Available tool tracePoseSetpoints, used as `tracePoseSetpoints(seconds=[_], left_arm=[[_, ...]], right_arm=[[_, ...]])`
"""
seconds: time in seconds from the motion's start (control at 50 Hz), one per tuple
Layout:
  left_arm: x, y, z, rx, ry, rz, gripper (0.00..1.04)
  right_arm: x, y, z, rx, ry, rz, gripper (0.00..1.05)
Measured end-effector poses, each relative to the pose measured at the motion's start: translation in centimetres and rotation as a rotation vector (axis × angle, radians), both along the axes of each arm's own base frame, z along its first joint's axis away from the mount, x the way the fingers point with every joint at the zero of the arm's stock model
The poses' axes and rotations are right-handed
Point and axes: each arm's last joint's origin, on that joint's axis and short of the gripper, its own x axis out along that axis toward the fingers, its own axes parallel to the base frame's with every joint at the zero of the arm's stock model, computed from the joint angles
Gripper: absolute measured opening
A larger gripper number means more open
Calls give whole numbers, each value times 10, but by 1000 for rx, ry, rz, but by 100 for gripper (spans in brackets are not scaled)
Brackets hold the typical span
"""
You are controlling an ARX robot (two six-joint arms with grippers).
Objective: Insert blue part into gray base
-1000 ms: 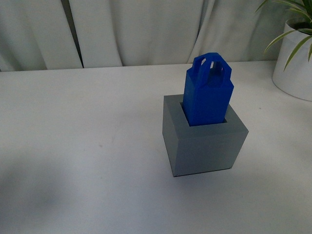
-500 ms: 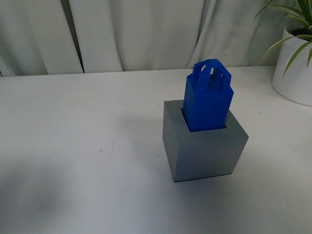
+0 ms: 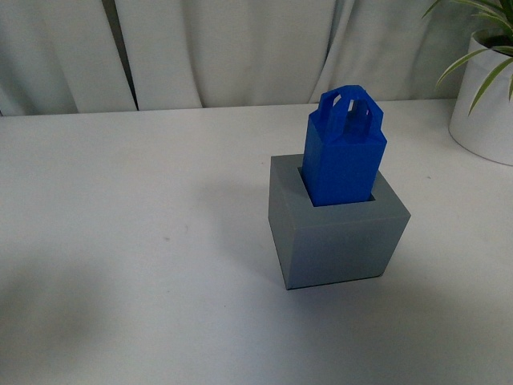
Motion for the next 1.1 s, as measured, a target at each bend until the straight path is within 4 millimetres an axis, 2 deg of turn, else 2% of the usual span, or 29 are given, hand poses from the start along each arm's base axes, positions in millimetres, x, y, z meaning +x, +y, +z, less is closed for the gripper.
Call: tracePoseSetpoints(seconds=[0.28, 0.92, 1.1], left_arm=[[0, 0, 0, 0, 0, 0, 99], [0, 0, 0, 0, 0, 0, 99], [0, 0, 0, 0, 0, 0, 99]], right_arm=[[-12, 0, -14, 0, -7, 0, 2], [-26, 0, -14, 1, -11, 0, 2], [-36, 0, -16, 1, -7, 2, 2]])
